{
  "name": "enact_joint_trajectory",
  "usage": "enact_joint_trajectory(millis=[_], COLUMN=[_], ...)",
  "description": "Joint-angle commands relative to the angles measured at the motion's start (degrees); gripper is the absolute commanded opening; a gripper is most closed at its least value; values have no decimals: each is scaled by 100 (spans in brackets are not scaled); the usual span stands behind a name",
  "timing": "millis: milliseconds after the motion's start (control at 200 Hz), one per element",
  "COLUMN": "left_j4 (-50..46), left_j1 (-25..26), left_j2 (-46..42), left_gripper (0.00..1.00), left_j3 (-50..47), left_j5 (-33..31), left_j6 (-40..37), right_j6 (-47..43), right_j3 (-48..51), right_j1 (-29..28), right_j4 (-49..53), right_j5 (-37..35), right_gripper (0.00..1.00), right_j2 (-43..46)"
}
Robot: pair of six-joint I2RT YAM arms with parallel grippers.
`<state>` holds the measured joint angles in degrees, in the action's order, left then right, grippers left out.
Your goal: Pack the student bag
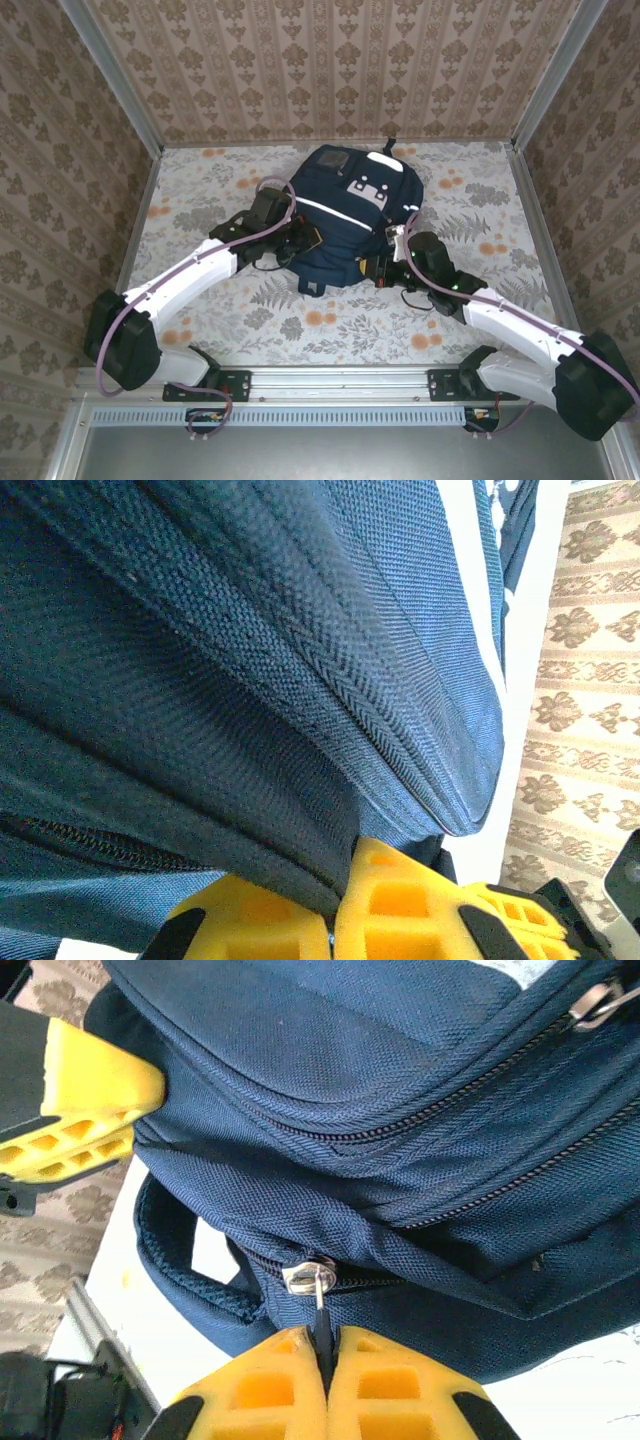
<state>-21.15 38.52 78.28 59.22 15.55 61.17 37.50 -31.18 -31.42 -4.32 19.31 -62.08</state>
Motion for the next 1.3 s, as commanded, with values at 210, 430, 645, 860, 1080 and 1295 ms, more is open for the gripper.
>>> enact_joint_trajectory(millis=[210, 430, 645, 860, 1080, 1295], left_j4=[5, -460, -1765, -2511, -3267, -3761], left_j1=[405, 454, 408, 700, 1294, 1428], left_j2=[106, 47, -322, 805, 2961, 4631], left_gripper=[0, 0, 32, 71, 78, 80], left_j3=[138, 262, 980, 2609, 4724, 6454], left_j5=[-406, -708, -1458, -1320, -1475, -744], left_j6=[-606, -1195, -2998, -4236, -4548, -5705], right_j6=[160, -28, -538, 235, 862, 678], right_j3=[-844, -1353, -889, 754, 1978, 2173], right_j1=[-225, -785, -1023, -1017, -980, -871], right_j4=[719, 1209, 1597, 168, -476, 36], right_j5=[214, -99, -1058, -2033, -2809, -2841], right_gripper=[0, 1, 0, 0, 0, 0], right_j2=[-517, -864, -777, 276, 1848, 2802])
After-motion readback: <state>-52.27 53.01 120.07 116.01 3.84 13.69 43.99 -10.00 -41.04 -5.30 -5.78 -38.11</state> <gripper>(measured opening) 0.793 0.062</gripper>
